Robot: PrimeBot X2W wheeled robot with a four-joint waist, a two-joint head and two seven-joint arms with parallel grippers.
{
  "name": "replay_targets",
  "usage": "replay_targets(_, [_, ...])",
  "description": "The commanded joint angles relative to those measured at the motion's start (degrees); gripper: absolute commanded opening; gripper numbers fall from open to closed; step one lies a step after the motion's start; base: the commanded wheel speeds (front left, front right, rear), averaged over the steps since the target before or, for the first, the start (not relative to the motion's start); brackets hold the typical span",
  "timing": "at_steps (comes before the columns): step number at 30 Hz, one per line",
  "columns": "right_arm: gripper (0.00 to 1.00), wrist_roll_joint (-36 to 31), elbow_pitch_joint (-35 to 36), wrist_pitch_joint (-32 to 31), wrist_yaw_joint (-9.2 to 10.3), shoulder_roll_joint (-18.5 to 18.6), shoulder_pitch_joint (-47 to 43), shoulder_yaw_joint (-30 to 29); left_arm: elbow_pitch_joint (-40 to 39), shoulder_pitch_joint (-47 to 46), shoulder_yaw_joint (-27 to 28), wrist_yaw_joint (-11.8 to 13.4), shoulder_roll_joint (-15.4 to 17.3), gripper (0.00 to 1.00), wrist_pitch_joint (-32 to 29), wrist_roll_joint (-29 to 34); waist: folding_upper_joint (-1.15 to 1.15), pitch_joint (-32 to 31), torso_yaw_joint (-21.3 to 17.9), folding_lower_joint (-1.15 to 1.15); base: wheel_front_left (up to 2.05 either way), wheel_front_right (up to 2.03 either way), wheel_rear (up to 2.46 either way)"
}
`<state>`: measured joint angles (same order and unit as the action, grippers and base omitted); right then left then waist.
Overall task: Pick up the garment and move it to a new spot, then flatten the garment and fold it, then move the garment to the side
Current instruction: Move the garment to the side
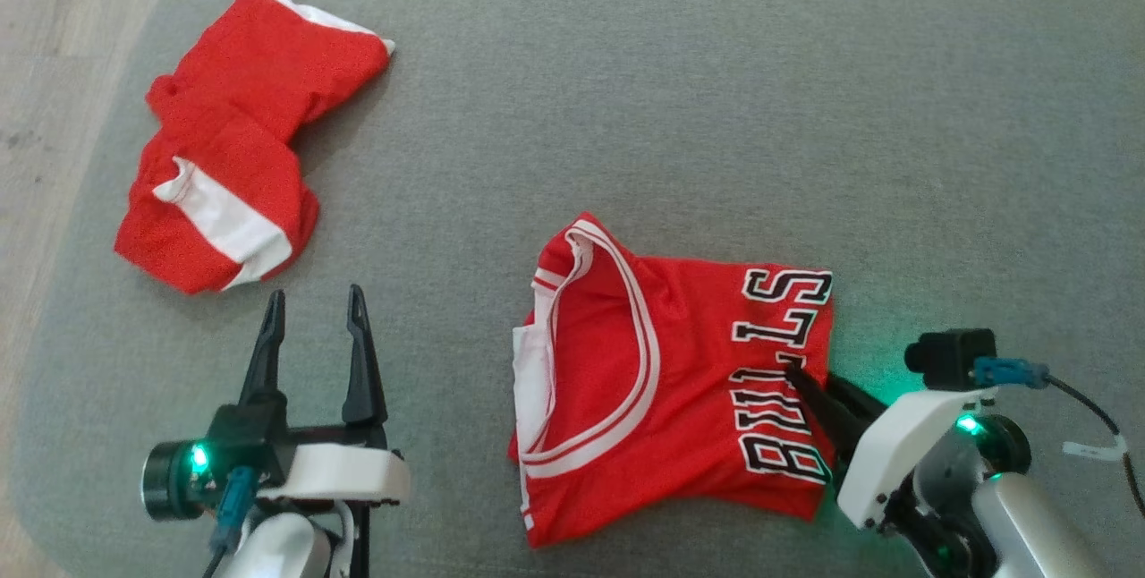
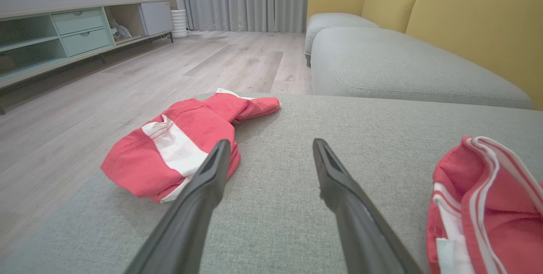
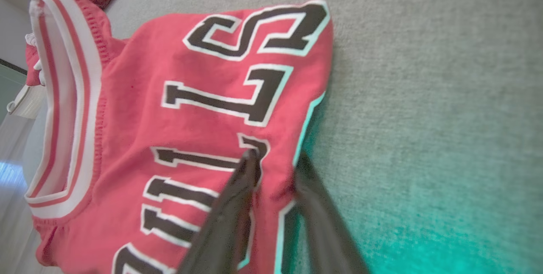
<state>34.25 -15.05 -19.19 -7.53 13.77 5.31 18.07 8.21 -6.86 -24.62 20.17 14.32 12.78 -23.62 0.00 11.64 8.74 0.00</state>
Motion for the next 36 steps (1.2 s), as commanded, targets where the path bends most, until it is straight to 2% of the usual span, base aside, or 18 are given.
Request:
replay_targets(1, [0.00, -0.5, 0.9, -0.1, 0.04, 1.0, -0.4, 2.4, -1.6, -2.1, 2.2, 0.2, 0.7, 1.00, 0.8, 0.1, 0.00, -0.2, -0.9, 0.00, 0.00, 0.00, 0.00])
replay_targets(5, [0.00, -2.7, 4.6, 2.4, 0.04, 2.6, 0.2, 2.8, -1.8, -1.9, 2.3, 0.4, 1.1, 1.00, 0.9, 0.2, 0.00, -0.7, -4.0, 0.00, 0.00, 0.00, 0.00])
replay_targets(11, [0.00, -5.0, 8.9, 3.4, 0.04, 4.9, 0.9, 3.3, -2.6, -1.8, 2.4, 0.6, 2.2, 1.00, 0.4, 0.3, 0.00, -1.6, -11.7, 0.00, 0.00, 0.00, 0.00])
replay_targets(19, [0.00, -5.0, 8.7, 3.1, 0.04, 7.9, 4.8, 4.7, -4.1, -1.7, 2.4, 1.0, 3.2, 1.00, -0.9, 0.3, 0.00, -2.6, -22.9, 0.00, 0.00, 0.00, 0.00])
replay_targets(22, [0.00, -4.4, 7.4, 3.5, 0.04, 8.9, 7.4, 5.2, -4.9, -2.1, 2.0, 0.9, 3.4, 1.00, -1.6, 0.4, 0.00, -1.9, -25.2, 0.00, 0.00, 0.00, 0.00])
replay_targets(25, [0.00, -3.6, 5.6, 4.3, 0.04, 9.5, 10.4, 4.4, -5.5, -3.7, 1.2, 0.5, 3.8, 1.00, -2.4, 1.1, 0.00, -0.1, -26.0, 0.00, 0.00, 0.00, 0.00])
replay_targets(29, [0.00, -3.3, 2.3, 5.8, 0.04, 11.5, 14.5, 1.1, -6.1, -7.3, -0.2, -0.3, 4.1, 1.00, -3.4, 2.8, 0.00, 3.4, -25.2, 0.00, 0.00, 0.00, 0.00])
replay_targets(36, [0.00, -3.9, -7.3, 8.0, 0.04, 19.7, 19.4, -9.1, -6.4, -13.6, -2.8, -1.4, 3.3, 1.00, -4.1, 5.5, 0.00, 9.2, -22.3, 0.00, 0.00, 0.00, 0.00])
